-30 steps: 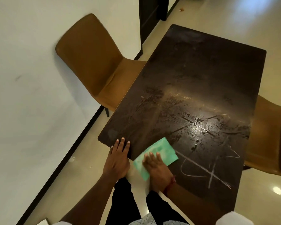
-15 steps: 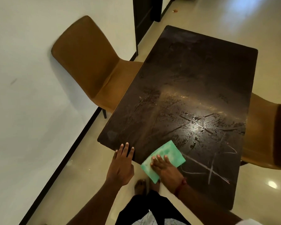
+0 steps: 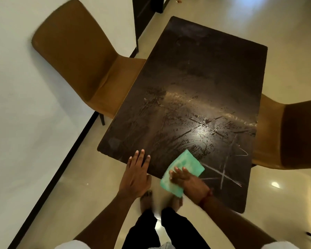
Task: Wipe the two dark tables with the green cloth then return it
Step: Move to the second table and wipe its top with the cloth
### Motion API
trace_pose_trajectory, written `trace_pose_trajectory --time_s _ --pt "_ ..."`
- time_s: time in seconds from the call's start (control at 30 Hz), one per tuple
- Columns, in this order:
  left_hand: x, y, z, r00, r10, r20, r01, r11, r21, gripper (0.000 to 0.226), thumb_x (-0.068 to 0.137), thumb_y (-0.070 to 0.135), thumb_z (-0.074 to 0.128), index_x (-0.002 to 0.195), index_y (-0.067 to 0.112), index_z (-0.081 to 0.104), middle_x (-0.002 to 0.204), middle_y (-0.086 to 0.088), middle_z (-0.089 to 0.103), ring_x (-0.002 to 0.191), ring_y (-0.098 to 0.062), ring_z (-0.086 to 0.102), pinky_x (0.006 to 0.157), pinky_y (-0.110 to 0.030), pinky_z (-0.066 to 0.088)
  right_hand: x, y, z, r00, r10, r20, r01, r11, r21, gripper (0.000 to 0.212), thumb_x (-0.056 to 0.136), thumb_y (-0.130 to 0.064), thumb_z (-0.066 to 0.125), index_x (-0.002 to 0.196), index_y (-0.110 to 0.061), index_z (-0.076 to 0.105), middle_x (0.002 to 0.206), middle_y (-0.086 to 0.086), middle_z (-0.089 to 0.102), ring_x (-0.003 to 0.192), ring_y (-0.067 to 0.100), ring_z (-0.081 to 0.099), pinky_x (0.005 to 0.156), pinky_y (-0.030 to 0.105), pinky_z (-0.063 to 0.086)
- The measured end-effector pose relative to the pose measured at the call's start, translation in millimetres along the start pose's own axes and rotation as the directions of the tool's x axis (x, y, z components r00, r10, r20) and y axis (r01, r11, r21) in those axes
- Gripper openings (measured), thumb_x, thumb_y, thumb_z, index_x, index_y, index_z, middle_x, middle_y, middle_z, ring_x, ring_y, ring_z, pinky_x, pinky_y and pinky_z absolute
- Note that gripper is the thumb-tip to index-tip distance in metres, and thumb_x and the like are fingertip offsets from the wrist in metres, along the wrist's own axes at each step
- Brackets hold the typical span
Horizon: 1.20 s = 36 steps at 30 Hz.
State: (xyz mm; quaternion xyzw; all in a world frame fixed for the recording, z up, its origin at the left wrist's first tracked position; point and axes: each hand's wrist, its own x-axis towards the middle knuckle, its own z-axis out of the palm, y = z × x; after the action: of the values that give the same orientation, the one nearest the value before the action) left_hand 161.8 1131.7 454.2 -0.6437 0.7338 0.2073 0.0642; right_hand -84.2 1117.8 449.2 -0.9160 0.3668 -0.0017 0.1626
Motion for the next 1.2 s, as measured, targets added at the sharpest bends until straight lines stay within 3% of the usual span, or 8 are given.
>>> trace_pose_trajectory --time_s 0.2,0.33,0.47,0.67,0.8,0.9,1.1,1.2 --pt "0.6 16.0 7.9 0.999 -0.035 0.0 0.035 0.998 -0.045 0.074 0.092 0.037 0.047 0.155 0.016 0.013 0.163 -0.012 0.006 0.15 -0.03 0.003 0.121 -0.045 0.009 -13.7 70.9 -27.1 0.64 0.769 0.02 -0.757 0.625 0.192 0.061 0.078 -0.001 0.059 0.133 -0.026 0.049 0.146 0.011 0.039 0.128 0.035 0.043 0.107 0.037 0.032" --pt "0.7 35.8 6.2 0.993 -0.115 -0.002 0.115 0.99 -0.086 0.076 0.094 0.037 0.046 0.155 0.016 0.006 0.164 -0.01 -0.001 0.151 -0.028 -0.004 0.123 -0.044 0.007 -24.9 15.8 10.0 0.949 0.316 0.011 -0.316 0.948 0.028 0.046 0.061 -0.007 0.058 0.105 -0.017 0.07 0.117 0.011 0.066 0.102 0.034 0.065 0.079 0.051 0.052" --pt "3.9 56.8 2.7 0.997 -0.074 -0.014 0.074 0.996 -0.047 0.075 0.094 0.038 0.044 0.155 0.017 0.006 0.164 -0.01 -0.001 0.15 -0.028 -0.003 0.123 -0.043 0.007 -57.9 45.0 1.8 0.994 -0.107 -0.013 0.106 0.994 -0.034 0.036 0.08 -0.011 0.049 0.11 -0.022 0.065 0.124 0.001 0.061 0.113 0.023 0.059 0.104 0.036 0.037" --pt "3.8 75.2 10.3 0.996 -0.082 0.038 0.085 0.994 -0.069 0.076 0.094 0.038 0.05 0.155 0.017 0.011 0.164 -0.01 0.002 0.15 -0.03 -0.002 0.121 -0.044 0.008 -65.6 75.7 -27.2 0.674 0.736 -0.061 -0.703 0.665 0.252 0.059 0.076 0.003 0.062 0.13 -0.018 0.052 0.144 0.013 0.041 0.13 0.04 0.04 0.106 0.045 0.033" --pt "4.8 77.4 13.3 0.993 -0.099 0.068 0.105 0.99 -0.095 0.082 0.089 0.036 0.056 0.155 0.016 0.012 0.164 -0.011 0.002 0.15 -0.032 -0.003 0.121 -0.047 0.009 -75.8 26.2 13.5 0.941 0.334 -0.047 -0.325 0.936 0.133 0.072 0.036 -0.001 0.08 0.106 -0.012 0.068 0.117 0.013 0.066 0.105 0.037 0.063 0.106 0.047 0.027" --pt "6.3 75.7 10.8 0.991 -0.092 0.098 0.098 0.993 -0.068 0.085 0.089 0.039 0.056 0.156 0.018 0.008 0.164 -0.01 -0.004 0.15 -0.031 -0.007 0.121 -0.046 0.008 -99.5 59.5 6.1 1.0 -0.011 0.001 0.011 0.996 0.091 0.043 0.068 -0.009 0.059 0.11 -0.016 0.064 0.122 0.007 0.064 0.116 0.025 0.053 0.11 0.037 0.013" --pt "6.7 78.7 7.5 0.985 -0.095 0.147 0.098 0.995 -0.015 0.093 0.085 0.043 0.058 0.156 0.015 0.003 0.163 -0.013 -0.008 0.149 -0.035 -0.01 0.12 -0.048 0.007 -113.5 110.1 -21.7 0.627 0.772 -0.106 -0.716 0.624 0.312 0.054 0.073 0.002 0.061 0.123 -0.018 0.06 0.136 0.017 0.051 0.122 0.04 0.049 0.1 0.045 0.04" --pt "5.7 82.2 11.4 0.984 -0.102 0.142 0.102 0.995 0.013 0.099 0.081 0.046 0.06 0.155 0.013 0.002 0.162 -0.016 -0.008 0.148 -0.038 -0.01 0.12 -0.052 0.007 -111.6 65.5 1.0 0.839 0.521 -0.158 -0.508 0.853 0.119 0.043 0.066 -0.009 0.059 0.108 -0.016 0.069 0.121 0.013 0.063 0.107 0.038 0.062 0.094 0.046 0.043"
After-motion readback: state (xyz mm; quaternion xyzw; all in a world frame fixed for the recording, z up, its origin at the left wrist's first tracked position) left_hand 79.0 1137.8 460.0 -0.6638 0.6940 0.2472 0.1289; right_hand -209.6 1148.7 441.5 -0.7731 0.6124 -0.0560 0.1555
